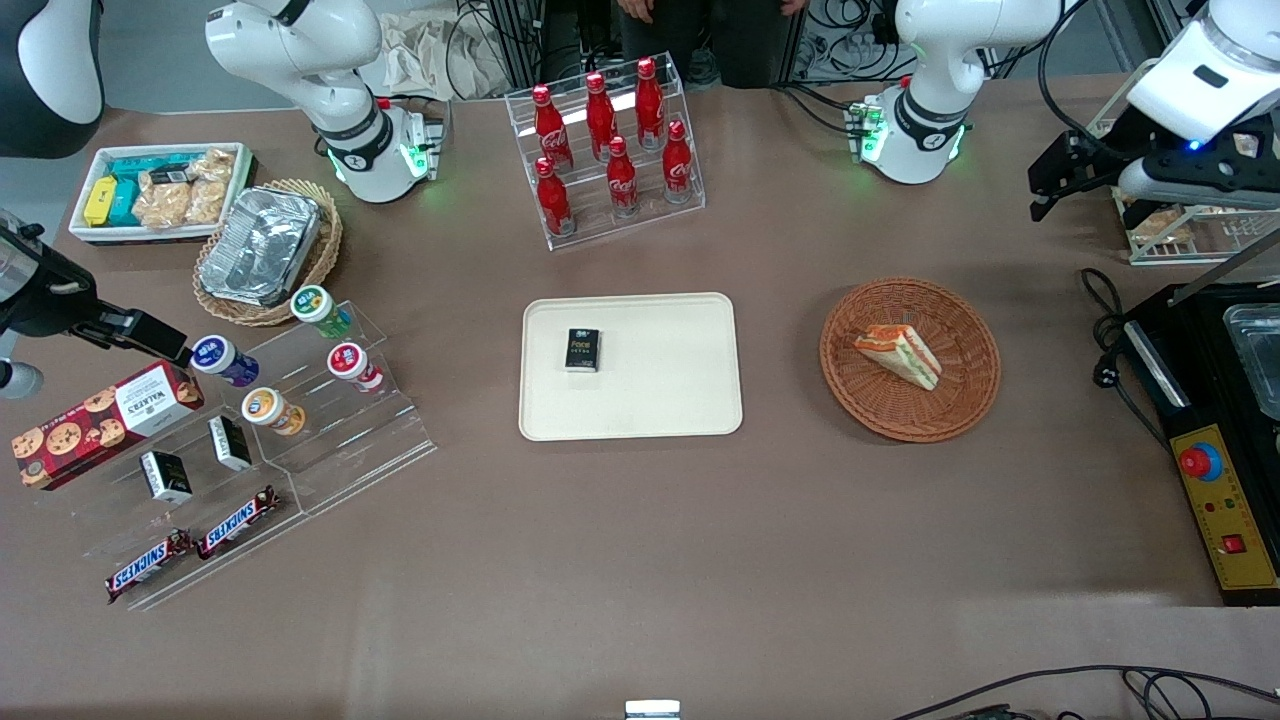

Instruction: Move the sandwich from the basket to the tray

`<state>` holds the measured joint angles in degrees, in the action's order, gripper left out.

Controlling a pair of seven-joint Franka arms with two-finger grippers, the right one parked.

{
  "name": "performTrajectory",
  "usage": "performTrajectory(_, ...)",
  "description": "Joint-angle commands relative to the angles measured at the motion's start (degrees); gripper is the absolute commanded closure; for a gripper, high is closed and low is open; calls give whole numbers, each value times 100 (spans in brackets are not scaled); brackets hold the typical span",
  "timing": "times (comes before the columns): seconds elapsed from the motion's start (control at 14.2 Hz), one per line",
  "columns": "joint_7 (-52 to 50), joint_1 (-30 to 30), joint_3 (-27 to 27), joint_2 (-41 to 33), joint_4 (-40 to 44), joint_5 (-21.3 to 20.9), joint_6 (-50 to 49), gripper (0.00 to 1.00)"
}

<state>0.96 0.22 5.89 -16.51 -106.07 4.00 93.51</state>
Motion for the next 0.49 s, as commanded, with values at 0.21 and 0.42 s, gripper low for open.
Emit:
performTrajectory(0.21, -1998, 5, 61, 262, 174, 40, 9, 0)
performTrajectory(0.42, -3123, -144, 87, 419, 209, 75, 79, 0)
